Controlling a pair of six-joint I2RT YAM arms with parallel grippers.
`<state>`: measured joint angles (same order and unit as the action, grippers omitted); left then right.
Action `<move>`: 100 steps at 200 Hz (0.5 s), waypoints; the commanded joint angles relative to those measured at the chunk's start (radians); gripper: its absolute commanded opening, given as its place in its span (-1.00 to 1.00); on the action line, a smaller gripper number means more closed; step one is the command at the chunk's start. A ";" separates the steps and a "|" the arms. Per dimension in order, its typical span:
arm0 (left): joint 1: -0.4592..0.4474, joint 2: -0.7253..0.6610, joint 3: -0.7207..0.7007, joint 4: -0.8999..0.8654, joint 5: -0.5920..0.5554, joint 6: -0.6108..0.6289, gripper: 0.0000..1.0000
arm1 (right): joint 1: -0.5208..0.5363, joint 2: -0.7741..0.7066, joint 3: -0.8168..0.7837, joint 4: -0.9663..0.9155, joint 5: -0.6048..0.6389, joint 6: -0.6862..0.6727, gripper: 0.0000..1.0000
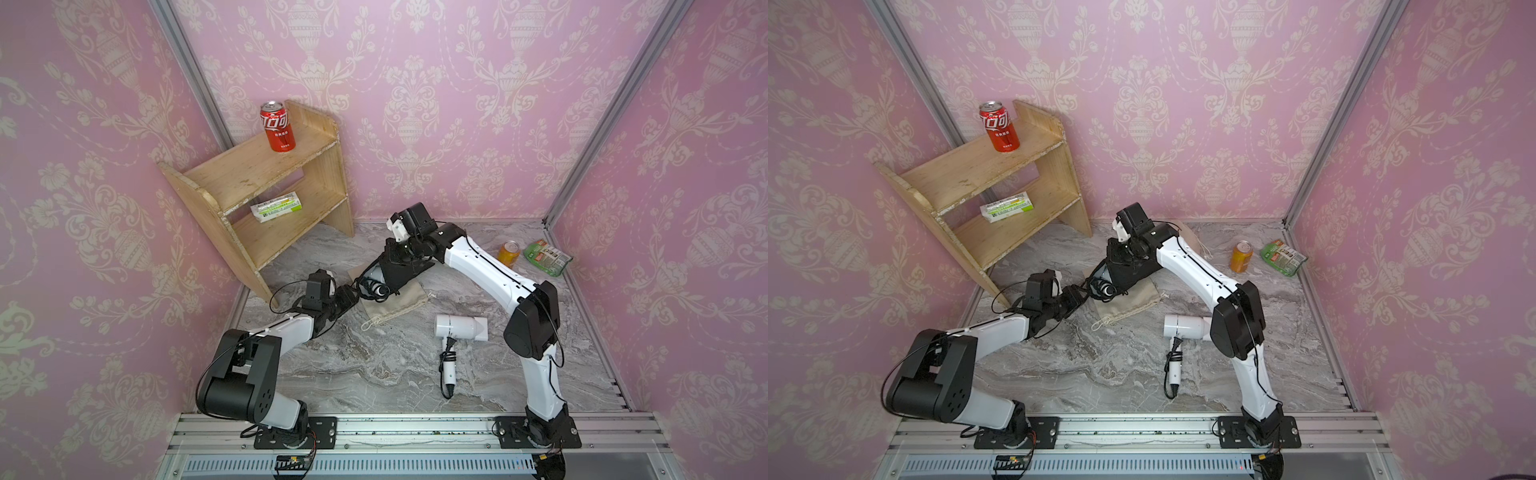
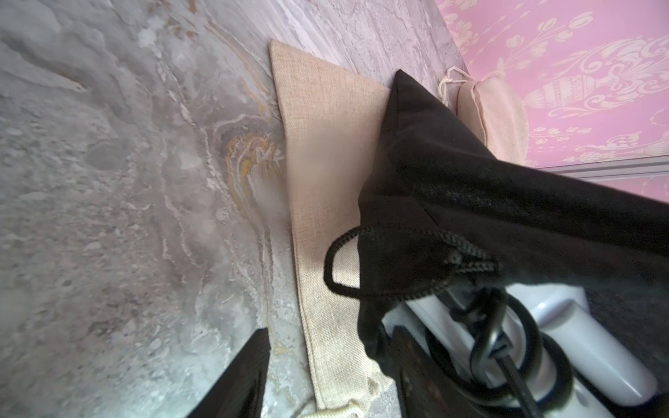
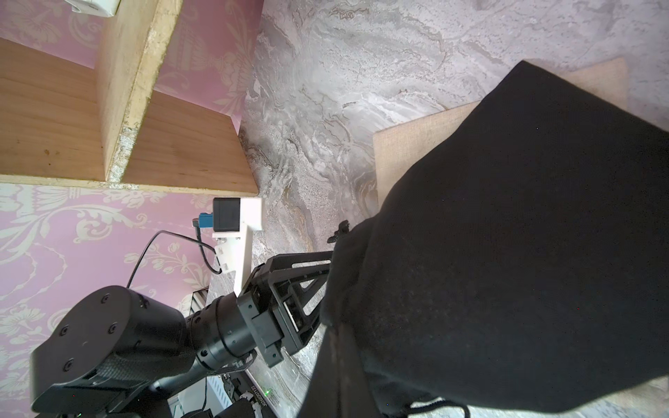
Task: Pack away hair dryers
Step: Place the drawstring bag in the drawstring bag.
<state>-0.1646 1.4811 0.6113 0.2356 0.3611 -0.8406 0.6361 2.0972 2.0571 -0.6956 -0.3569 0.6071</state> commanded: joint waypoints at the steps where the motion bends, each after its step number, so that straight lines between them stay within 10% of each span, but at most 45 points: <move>1: 0.006 0.016 0.029 0.033 0.039 -0.031 0.12 | -0.007 0.013 0.046 0.022 -0.025 0.017 -1.00; 100: -0.010 0.141 0.143 0.085 0.059 -0.039 -0.72 | -0.006 -0.003 0.023 0.052 -0.045 0.035 -1.00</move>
<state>-0.1665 1.6165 0.6945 0.3080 0.4049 -0.8871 0.6361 2.0998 2.0583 -0.6941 -0.3710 0.6300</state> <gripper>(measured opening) 0.187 0.045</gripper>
